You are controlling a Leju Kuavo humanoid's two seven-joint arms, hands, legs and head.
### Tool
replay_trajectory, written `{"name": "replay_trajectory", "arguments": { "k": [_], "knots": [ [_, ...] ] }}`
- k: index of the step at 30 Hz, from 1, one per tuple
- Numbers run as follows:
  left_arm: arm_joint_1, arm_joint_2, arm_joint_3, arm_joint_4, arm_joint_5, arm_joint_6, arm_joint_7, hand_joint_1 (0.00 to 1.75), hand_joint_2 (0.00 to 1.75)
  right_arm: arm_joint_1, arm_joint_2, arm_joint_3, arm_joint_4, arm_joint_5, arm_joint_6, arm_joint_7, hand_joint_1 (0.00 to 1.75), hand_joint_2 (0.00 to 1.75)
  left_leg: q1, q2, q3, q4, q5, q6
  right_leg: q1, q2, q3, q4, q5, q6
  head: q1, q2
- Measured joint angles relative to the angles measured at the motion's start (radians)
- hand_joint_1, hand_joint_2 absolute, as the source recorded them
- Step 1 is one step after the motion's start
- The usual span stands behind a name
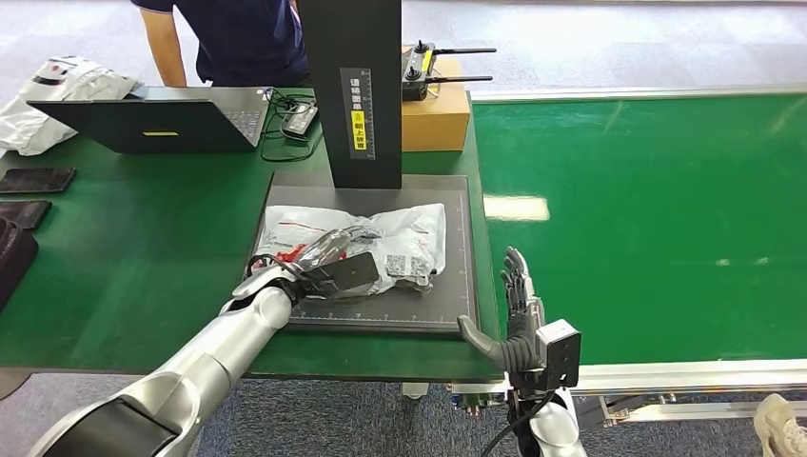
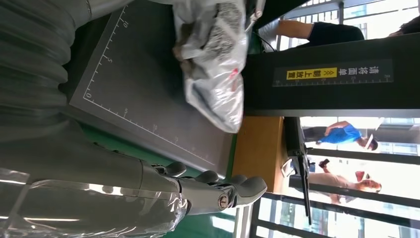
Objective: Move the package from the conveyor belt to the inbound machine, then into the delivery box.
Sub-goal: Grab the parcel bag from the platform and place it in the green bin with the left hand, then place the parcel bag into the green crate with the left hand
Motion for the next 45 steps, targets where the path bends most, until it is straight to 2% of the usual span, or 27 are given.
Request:
{"name": "replay_trajectory", "arguments": {
  "k": [11,19,25,30,35,39,41,45],
  "knots": [
    [0.046,0.02,0.142,-0.047,0.101,0.148,-0.191,1.75,1.75,-0.04,0.0,0.005,0.046,-0.005,-0.01,0.003,0.0,1.75,0.0,0.0,0.0,0.0,0.0,0.0,0.0,0.0,0.0,0.0,0.0,0.0,0.0,0.0],
    [0.14,0.042,0.248,-0.247,0.185,0.258,-0.289,1.75,1.75,-0.045,0.0,0.022,0.086,-0.024,-0.02,-0.002,0.0,1.75,0.0,0.0,-0.001,0.0,0.0,0.0,0.0,0.0,-0.001,0.0,0.0,0.0,0.0,0.0],
    [0.215,0.074,0.35,-0.432,0.246,0.336,-0.309,1.75,1.75,-0.065,0.001,0.032,0.115,-0.024,-0.017,-0.002,0.0,1.75,0.0,0.0,-0.001,0.0,0.0,0.0,0.0,0.0,-0.001,0.0,0.0,0.0,0.0,0.0],
    [0.22,0.102,0.438,-0.478,0.292,0.359,-0.31,1.75,1.75,-0.068,0.001,0.041,0.126,-0.03,-0.016,-0.003,0.0,1.75,0.0,0.0,-0.001,0.0,0.0,0.0,0.0,0.0,-0.001,0.0,0.0,0.0,0.0,0.0],
    [0.21,0.137,0.521,-0.469,0.26,0.489,-0.305,1.75,1.75,-0.068,0.001,0.047,0.136,-0.036,-0.015,-0.007,0.0,1.75,0.0,0.0,-0.001,0.0,0.0,0.0,0.0,0.0,-0.001,0.001,0.0,0.0,0.0,0.0],
    [0.176,0.174,0.608,-0.414,0.121,0.599,-0.258,1.75,1.75,-0.072,0.005,0.05,0.143,-0.036,-0.014,-0.008,0.0,1.75,0.001,0.0,-0.001,0.0,0.0,-0.001,0.0,0.0,-0.001,0.001,0.0,-0.001,0.0,0.0],
    [0.151,0.188,0.665,-0.374,0.058,0.618,-0.238,1.75,1.75,-0.075,0.008,0.053,0.148,-0.036,-0.014,-0.008,0.0,1.75,0.001,0.0,-0.001,0.0,0.001,-0.001,0.001,0.001,-0.001,0.001,0.0,-0.001,0.0,0.0],
    [0.116,0.213,0.755,-0.298,0.046,0.625,-0.231,1.74,1.75,-0.079,0.012,0.055,0.154,-0.036,-0.014,-0.008,0.0,1.75,0.001,0.0,-0.001,0.0,0.001,-0.001,0.001,0.001,-0.001,0.001,0.0,-0.001,0.0,0.0]
  ]
}}
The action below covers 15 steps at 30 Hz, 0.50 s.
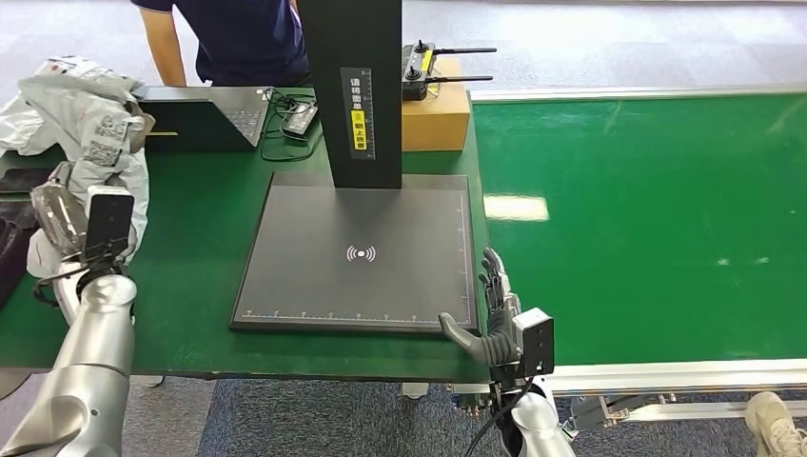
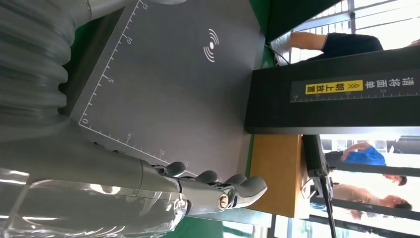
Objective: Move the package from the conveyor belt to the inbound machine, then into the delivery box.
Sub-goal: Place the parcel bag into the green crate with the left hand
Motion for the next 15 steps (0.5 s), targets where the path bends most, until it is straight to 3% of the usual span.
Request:
{"name": "replay_trajectory", "arguments": {
  "k": [2,4,6,8,15],
  "knots": [
    [-0.012,0.01,0.037,0.031,-0.023,0.001,0.018,1.04,1.75,-0.002,0.001,0.0,0.003,0.0,-0.001,0.0,0.0,1.75,0.0,0.0,0.0,0.0,0.0,0.0,0.0,0.0,0.0,0.0,0.0,0.0,0.0,0.0],
    [-0.031,0.019,0.082,0.07,-0.068,-0.003,0.074,0.17,1.75,-0.002,0.001,0.0,0.004,0.0,-0.003,0.0,0.0,1.75,0.0,0.0,0.0,0.0,0.0,0.0,0.0,0.0,0.0,0.0,0.0,0.0,0.0,0.0],
    [-0.053,0.03,0.125,0.116,-0.1,-0.016,0.139,0.0,1.75,0.0,0.001,-0.001,0.004,0.0,-0.004,0.0,0.0,1.75,0.0,0.0,0.0,0.0,0.0,0.0,0.0,0.0,0.0,0.0,0.0,0.0,0.0,0.0],
    [-0.066,0.04,0.151,0.154,-0.107,-0.033,0.167,0.0,1.75,0.002,0.001,-0.001,0.004,0.0,-0.005,0.001,0.0,1.75,0.0,0.0,0.0,0.0,0.0,0.0,0.0,0.0,0.0,0.0,0.0,0.0,0.0,0.0],
    [-0.074,0.042,0.172,0.206,-0.1,-0.08,0.122,0.0,1.75,0.015,0.004,-0.002,-0.012,0.013,-0.008,0.019,0.0,1.75,0.0,0.0,0.0,0.0,0.0,0.0,0.0,0.0,0.0,0.0,0.0,0.0,0.0,0.0]
  ]
}}
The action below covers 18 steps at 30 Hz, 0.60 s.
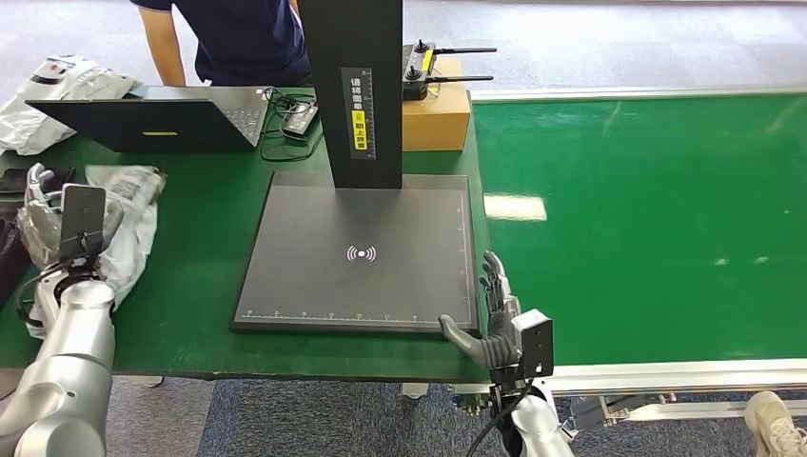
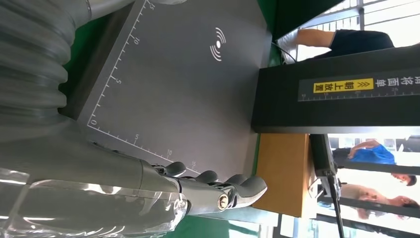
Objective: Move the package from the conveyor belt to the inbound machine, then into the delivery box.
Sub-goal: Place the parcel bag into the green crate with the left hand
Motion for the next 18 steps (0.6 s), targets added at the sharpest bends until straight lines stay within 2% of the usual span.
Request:
{"name": "replay_trajectory", "arguments": {
  "k": [4,8,14,18],
  "knots": [
    [0.023,-0.019,0.0,-0.021,0.098,-0.099,-0.089,0.0,1.75,0.002,0.007,-0.002,-0.005,0.01,0.008,0.008,0.0,1.75,0.0,0.0,0.0,0.0,0.0,0.0,0.0,0.0,0.0,0.0,0.0,0.0,0.0,0.0],
    [0.103,-0.056,-0.03,-0.128,0.204,-0.195,-0.131,0.0,1.75,0.002,0.012,-0.007,-0.005,0.019,0.01,0.009,0.0,1.75,0.0,0.0,0.0,0.0,0.0,0.0,0.0,0.0,0.0,0.0,0.0,0.0,0.0,0.0],
    [0.281,-0.124,-0.164,-0.423,0.314,-0.333,-0.125,0.0,1.75,0.007,0.018,-0.017,-0.006,0.025,0.019,0.009,0.0,1.75,0.0,0.0,0.0,0.0,-0.001,0.001,0.0,0.0,0.0,0.0,0.0,0.0,0.0,0.0],
    [0.384,-0.152,-0.268,-0.599,0.335,-0.38,-0.126,0.0,1.75,0.01,0.02,-0.027,-0.006,0.031,0.027,0.008,0.0,1.75,-0.001,0.0,0.0,0.0,-0.001,0.001,-0.001,0.001,0.0,-0.001,0.0,0.0,0.0,0.0]
  ]
}}
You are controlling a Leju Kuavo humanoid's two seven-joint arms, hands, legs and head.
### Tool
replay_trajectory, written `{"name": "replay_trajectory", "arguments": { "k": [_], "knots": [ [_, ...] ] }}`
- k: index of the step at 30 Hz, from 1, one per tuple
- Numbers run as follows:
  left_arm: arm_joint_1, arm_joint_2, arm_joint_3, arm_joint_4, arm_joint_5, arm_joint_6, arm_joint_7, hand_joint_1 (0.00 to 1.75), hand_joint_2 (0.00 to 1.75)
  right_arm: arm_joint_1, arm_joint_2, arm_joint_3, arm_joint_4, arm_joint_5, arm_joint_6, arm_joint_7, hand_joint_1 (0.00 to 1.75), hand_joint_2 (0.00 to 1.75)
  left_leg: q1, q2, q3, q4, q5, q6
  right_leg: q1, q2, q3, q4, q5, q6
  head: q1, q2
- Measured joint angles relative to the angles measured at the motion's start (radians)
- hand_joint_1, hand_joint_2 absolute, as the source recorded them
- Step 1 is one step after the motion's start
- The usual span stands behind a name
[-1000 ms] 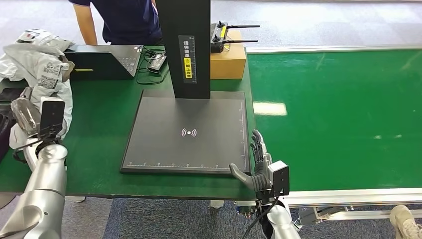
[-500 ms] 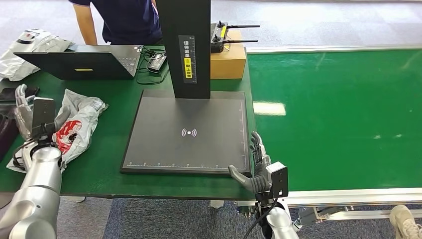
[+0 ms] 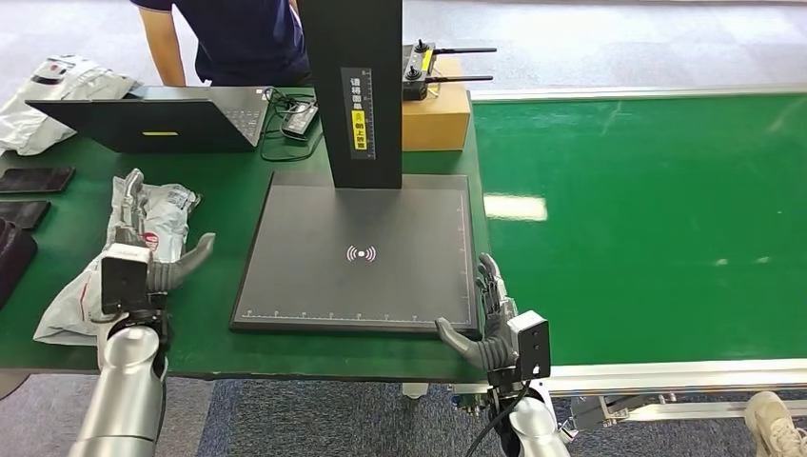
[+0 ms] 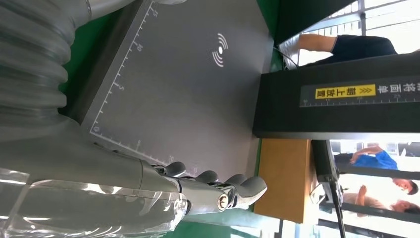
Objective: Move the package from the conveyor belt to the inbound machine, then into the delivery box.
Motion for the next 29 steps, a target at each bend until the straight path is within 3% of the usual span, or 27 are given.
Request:
{"name": "replay_trajectory", "arguments": {
  "k": [6,14,29],
  "knots": [
    [0.128,-0.039,-0.122,-0.176,0.011,-0.055,-0.026,0.0,1.75,0.002,0.002,-0.011,0.0,0.009,-0.001,-0.006,0.0,1.75,0.0,0.0,0.0,0.0,0.0,0.0,0.0,0.0,0.0,0.0,0.0,0.0,0.0,0.0],
    [0.201,-0.071,-0.239,-0.241,-0.047,-0.038,-0.039,0.0,1.75,0.033,0.009,-0.026,-0.061,0.003,-0.028,-0.022,0.0,1.75,0.0,0.0,0.0,0.0,0.0,0.0,0.0,0.0,0.0,0.0,0.0,0.0,0.0,0.0],
    [0.234,-0.099,-0.258,-0.201,0.002,-0.053,-0.077,0.0,1.75,0.087,0.019,-0.019,-0.189,0.043,-0.163,-0.027,0.0,1.75,0.0,0.0,0.0,0.0,0.0,0.0,0.0,0.0,0.0,0.0,0.0,0.0,0.0,0.0]
  ]
}}
